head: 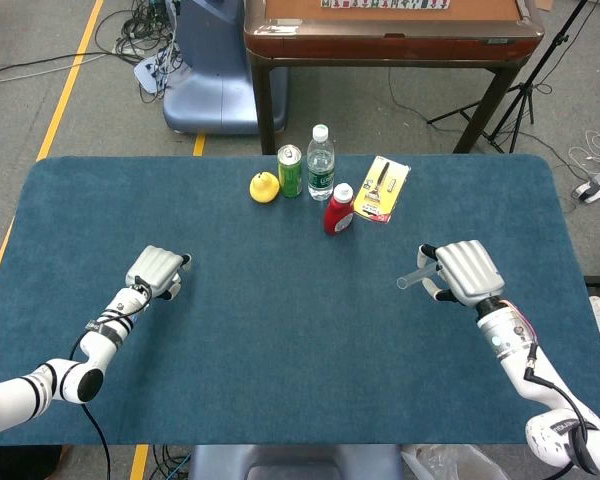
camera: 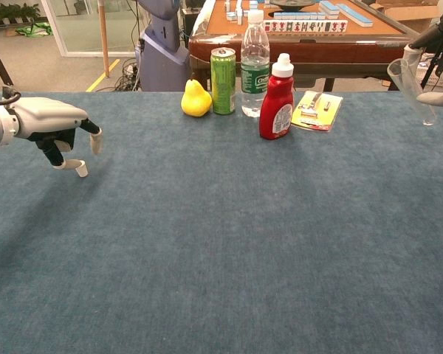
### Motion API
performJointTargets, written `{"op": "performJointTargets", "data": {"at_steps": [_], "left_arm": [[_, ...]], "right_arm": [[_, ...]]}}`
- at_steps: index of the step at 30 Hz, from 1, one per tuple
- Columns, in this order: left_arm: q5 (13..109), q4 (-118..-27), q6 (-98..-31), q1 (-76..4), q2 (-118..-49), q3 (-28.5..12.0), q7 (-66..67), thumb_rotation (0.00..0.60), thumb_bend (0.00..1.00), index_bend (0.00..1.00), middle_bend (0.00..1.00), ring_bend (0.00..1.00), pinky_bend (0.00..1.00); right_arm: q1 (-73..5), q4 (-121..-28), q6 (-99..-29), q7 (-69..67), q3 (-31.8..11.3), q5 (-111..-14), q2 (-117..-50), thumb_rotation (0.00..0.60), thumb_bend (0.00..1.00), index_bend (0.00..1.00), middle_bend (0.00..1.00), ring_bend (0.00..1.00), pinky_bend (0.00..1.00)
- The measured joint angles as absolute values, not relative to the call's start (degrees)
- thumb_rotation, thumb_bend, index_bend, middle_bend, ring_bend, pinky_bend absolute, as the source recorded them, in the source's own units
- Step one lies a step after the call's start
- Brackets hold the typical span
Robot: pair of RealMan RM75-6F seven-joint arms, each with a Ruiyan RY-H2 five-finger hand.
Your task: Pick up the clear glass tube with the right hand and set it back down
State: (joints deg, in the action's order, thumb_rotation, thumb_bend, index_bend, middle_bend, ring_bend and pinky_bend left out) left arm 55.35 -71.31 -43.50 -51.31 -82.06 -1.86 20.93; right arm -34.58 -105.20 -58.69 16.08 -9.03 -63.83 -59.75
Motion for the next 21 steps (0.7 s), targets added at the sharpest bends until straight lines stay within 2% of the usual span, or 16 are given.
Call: {"op": "performJointTargets", "data": {"at_steps": [8, 21], "left_arm": [[57.8, -67.5, -44.0, -50.4, -84.7, -3.0, 19.4, 0.6, 0.22, 0.43, 1.0, 1.0, 1.0], [59.4, -61.6, -44.2, -49.2, -87.8, -4.2, 17.7, 0.6, 0.22, 0.49, 1.0, 1.0, 1.0]], "right_arm": [[-34.3, -104.5, -58.4, 15.5, -8.8, -63.9, -59.9, 0.6, 0.51, 0.8, 1.0, 1.0, 1.0], [-34.2, -104.7, -58.5, 15.8, -8.8, -63.7, -59.9, 0.6, 0.51, 0.8, 1.0, 1.0, 1.0]]}}
